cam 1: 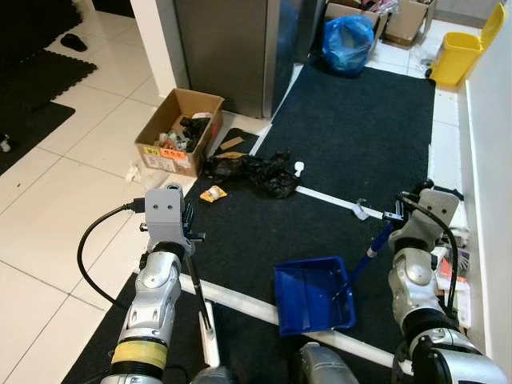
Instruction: Sweep floor
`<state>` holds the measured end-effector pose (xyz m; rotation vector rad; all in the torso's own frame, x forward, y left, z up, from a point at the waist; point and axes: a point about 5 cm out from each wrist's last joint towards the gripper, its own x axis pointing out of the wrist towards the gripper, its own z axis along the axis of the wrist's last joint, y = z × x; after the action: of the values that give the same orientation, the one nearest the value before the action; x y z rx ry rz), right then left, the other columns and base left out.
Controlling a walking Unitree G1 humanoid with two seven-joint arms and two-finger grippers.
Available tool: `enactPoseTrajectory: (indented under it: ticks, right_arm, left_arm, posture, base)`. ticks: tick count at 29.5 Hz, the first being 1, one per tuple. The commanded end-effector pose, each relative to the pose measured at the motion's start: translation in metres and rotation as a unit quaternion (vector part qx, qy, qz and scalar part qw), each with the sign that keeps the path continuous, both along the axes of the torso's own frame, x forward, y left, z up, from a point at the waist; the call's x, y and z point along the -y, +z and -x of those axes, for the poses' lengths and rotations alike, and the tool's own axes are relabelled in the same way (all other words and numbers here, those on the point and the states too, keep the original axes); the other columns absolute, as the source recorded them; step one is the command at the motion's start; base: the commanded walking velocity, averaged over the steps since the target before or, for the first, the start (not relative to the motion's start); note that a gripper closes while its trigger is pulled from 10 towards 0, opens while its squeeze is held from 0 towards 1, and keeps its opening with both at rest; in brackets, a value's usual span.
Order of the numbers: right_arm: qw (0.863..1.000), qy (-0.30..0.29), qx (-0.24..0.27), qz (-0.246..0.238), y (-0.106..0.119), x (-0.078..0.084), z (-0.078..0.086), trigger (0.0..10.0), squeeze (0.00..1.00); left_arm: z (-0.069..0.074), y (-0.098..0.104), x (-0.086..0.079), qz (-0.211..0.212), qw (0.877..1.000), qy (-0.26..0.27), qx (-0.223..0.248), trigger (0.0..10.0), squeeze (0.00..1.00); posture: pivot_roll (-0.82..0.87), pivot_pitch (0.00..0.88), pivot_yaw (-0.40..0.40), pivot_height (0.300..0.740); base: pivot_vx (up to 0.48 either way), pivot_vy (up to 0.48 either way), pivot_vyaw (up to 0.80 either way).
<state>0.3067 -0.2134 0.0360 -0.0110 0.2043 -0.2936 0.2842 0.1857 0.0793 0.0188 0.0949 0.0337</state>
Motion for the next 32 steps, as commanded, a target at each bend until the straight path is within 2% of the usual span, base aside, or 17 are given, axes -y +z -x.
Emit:
enactPoseTrajectory:
  ticks: [1, 4, 7, 13, 17, 19, 21, 22, 23, 25, 28, 29, 32]
  right_arm:
    - [0.999, 0.02, -0.028, 0.009, -0.015, -0.009, 0.011, 10.0, 0.0]
    - [0.998, 0.037, -0.057, 0.016, -0.03, -0.015, 0.024, 10.0, 0.0]
    - [0.997, 0.038, -0.063, 0.018, -0.032, -0.015, 0.026, 10.0, 0.0]
    - [0.992, 0.047, -0.106, 0.045, -0.045, -0.007, 0.039, 10.0, 0.0]
    - [0.97, 0.101, -0.171, 0.138, -0.053, 0.003, 0.046, 10.0, 0.0]
    - [0.967, 0.109, -0.176, 0.151, -0.053, 0.004, 0.046, 10.0, 0.0]
    - [0.942, 0.165, -0.214, 0.2, -0.052, 0.011, 0.043, 10.0, 0.0]
    - [0.942, 0.165, -0.214, 0.2, -0.052, 0.011, 0.043, 10.0, 0.0]
    - [0.921, 0.201, -0.251, 0.219, -0.05, 0.018, 0.04, 10.0, 0.0]
    - [0.908, 0.234, -0.276, 0.209, -0.05, 0.018, 0.04, 10.0, 0.0]
    - [0.905, 0.243, -0.283, 0.205, -0.05, 0.018, 0.04, 10.0, 0.0]
    - [0.898, 0.257, -0.289, 0.209, -0.049, 0.018, 0.039, 10.0, 0.0]
    - [0.899, 0.258, -0.29, 0.204, -0.042, 0.023, 0.034, 10.0, 0.0]
  left_arm:
    - [0.0, 0.003, 0.006, 0.0, 1.0, -0.007, 0.008, 10.0, 0.0]
    - [0.003, 0.003, 0.003, 0.0, 1.0, -0.002, 0.008, 10.0, 0.0]
    - [0.004, 0.003, 0.002, -0.001, 1.0, -0.001, 0.008, 10.0, 0.0]
    - [0.008, 0.0, 0.002, -0.003, 1.0, -0.001, 0.003, 10.0, 0.0]
    - [0.006, 0.002, 0.003, -0.002, 1.0, 0.0, 0.005, 10.0, 0.0]
    - [0.006, 0.002, 0.003, -0.002, 1.0, 0.0, 0.005, 10.0, 0.0]
    - [0.006, 0.002, 0.003, -0.001, 1.0, 0.0, 0.005, 10.0, 0.0]
    - [0.006, 0.002, 0.003, -0.001, 1.0, 0.0, 0.005, 10.0, 0.0]
    - [0.006, 0.002, 0.003, -0.001, 1.0, 0.0, 0.005, 10.0, 0.0]
    - [0.006, 0.002, 0.004, 0.0, 1.0, 0.0, 0.005, 10.0, 0.0]
    - [0.006, 0.002, 0.004, 0.0, 1.0, 0.001, 0.005, 10.0, 0.0]
    - [0.006, 0.002, 0.004, 0.0, 1.0, 0.001, 0.005, 10.0, 0.0]
    - [0.006, 0.002, 0.003, 0.0, 1.0, 0.003, 0.006, 10.0, 0.0]
  posture:
    - [0.1, 0.097, -0.028, 0.694]
    - [0.11, 0.105, -0.034, 0.694]
    - [0.11, 0.105, -0.034, 0.694]
    - [0.1, 0.119, -0.04, 0.694]
    - [0.1, 0.118, -0.042, 0.694]
    - [0.1, 0.118, -0.042, 0.694]
    - [0.09, 0.118, -0.043, 0.694]
    - [0.09, 0.118, -0.043, 0.694]
    - [0.09, 0.118, -0.044, 0.694]
    - [0.09, 0.116, -0.046, 0.694]
    - [0.09, 0.116, -0.047, 0.694]
    - [0.09, 0.116, -0.047, 0.694]
    - [0.09, 0.116, -0.05, 0.694]
  base:
    - [0.0, 0.0, 0.0]
    - [0.0, 0.0, 0.0]
    - [0.0, 0.0, 0.0]
    - [0.0, 0.0, 0.0]
    - [0.0, 0.0, 0.0]
    - [0.0, 0.0, 0.0]
    - [0.0, 0.0, 0.0]
    - [0.0, 0.0, 0.0]
    - [0.0, 0.0, 0.0]
    - [0.0, 0.0, 0.0]
    - [0.0, 0.0, 0.0]
    - [0.0, 0.0, 0.0]
    - [0.0, 0.0, 0.0]
